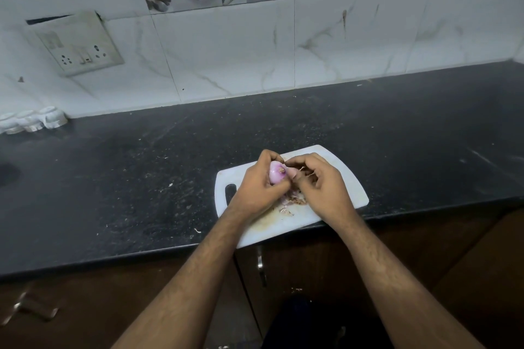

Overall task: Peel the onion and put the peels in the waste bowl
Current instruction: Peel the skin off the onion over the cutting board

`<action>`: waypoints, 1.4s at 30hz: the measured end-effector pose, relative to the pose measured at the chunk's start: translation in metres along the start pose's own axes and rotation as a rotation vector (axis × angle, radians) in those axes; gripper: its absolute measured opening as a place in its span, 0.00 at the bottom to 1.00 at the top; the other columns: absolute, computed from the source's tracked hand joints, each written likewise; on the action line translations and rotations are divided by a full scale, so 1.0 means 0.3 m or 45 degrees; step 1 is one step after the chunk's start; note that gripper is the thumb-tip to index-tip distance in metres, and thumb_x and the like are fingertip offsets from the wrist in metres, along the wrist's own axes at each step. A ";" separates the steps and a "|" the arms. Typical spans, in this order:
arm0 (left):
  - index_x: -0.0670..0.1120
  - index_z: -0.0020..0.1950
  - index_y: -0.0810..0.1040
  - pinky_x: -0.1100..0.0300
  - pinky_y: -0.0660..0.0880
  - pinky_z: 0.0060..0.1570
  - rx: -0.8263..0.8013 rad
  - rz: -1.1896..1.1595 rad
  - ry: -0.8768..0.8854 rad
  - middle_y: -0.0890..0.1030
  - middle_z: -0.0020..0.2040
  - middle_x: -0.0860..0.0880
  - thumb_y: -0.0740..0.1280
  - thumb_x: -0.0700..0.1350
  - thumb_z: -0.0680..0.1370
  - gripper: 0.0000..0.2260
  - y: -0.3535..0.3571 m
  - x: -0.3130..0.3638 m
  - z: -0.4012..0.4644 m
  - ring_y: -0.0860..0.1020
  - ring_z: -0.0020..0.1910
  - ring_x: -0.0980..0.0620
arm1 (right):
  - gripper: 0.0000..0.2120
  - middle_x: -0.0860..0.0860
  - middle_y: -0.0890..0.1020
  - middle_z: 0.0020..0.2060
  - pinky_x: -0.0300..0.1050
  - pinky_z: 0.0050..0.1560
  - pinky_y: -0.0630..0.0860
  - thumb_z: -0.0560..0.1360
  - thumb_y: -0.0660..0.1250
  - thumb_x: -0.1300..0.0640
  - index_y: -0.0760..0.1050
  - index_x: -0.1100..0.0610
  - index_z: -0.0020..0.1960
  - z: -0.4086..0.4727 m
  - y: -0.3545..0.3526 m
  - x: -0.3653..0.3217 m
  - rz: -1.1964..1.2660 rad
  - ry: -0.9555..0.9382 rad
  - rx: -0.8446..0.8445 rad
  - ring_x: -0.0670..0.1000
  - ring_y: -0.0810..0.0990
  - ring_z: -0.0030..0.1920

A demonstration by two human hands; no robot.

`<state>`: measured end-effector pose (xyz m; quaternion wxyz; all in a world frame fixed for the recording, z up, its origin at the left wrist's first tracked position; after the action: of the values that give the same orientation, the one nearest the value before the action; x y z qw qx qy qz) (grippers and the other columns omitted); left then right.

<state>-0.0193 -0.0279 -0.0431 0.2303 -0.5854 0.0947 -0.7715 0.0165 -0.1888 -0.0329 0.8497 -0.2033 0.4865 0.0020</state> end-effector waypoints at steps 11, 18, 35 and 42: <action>0.47 0.58 0.72 0.58 0.80 0.38 -0.085 0.226 0.040 0.85 0.45 0.48 0.70 0.43 0.80 0.10 0.013 0.019 -0.003 0.84 0.42 0.49 | 0.02 0.43 0.82 0.44 0.31 0.45 0.73 0.79 0.71 0.58 0.82 0.54 0.50 -0.017 0.022 -0.001 -0.282 -0.089 0.076 0.42 0.78 0.44; 0.47 0.57 0.72 0.66 0.75 0.37 -0.107 0.265 0.079 0.82 0.45 0.51 0.70 0.43 0.81 0.09 0.017 0.022 -0.005 0.80 0.40 0.56 | 0.04 0.44 0.77 0.46 0.46 0.50 0.74 0.82 0.63 0.61 0.76 0.54 0.51 -0.008 0.031 0.020 -0.410 -0.139 -0.099 0.47 0.74 0.49; 0.46 0.61 0.72 0.55 0.83 0.43 0.020 0.037 0.055 0.83 0.49 0.50 0.74 0.43 0.81 0.13 -0.008 0.009 0.000 0.81 0.41 0.59 | 0.12 0.42 0.83 0.53 0.36 0.57 0.78 0.83 0.63 0.63 0.78 0.52 0.61 0.017 0.007 0.045 -0.165 0.145 -0.015 0.38 0.81 0.53; 0.46 0.60 0.71 0.50 0.84 0.39 -0.024 0.074 0.014 0.84 0.45 0.46 0.72 0.41 0.81 0.12 0.005 0.011 -0.003 0.83 0.35 0.54 | 0.05 0.43 0.84 0.46 0.33 0.48 0.79 0.79 0.72 0.55 0.81 0.52 0.55 -0.007 0.004 0.001 -0.068 0.050 0.096 0.43 0.82 0.47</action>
<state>-0.0203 -0.0308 -0.0412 0.2467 -0.5802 0.1202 -0.7668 0.0146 -0.1885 -0.0345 0.8468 -0.1839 0.4973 -0.0429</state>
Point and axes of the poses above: each hand's wrist, its own z-axis towards the middle knuckle, its own y-axis out of the palm, x = y × z, the point moved 2 cm from there along z, towards the middle knuckle
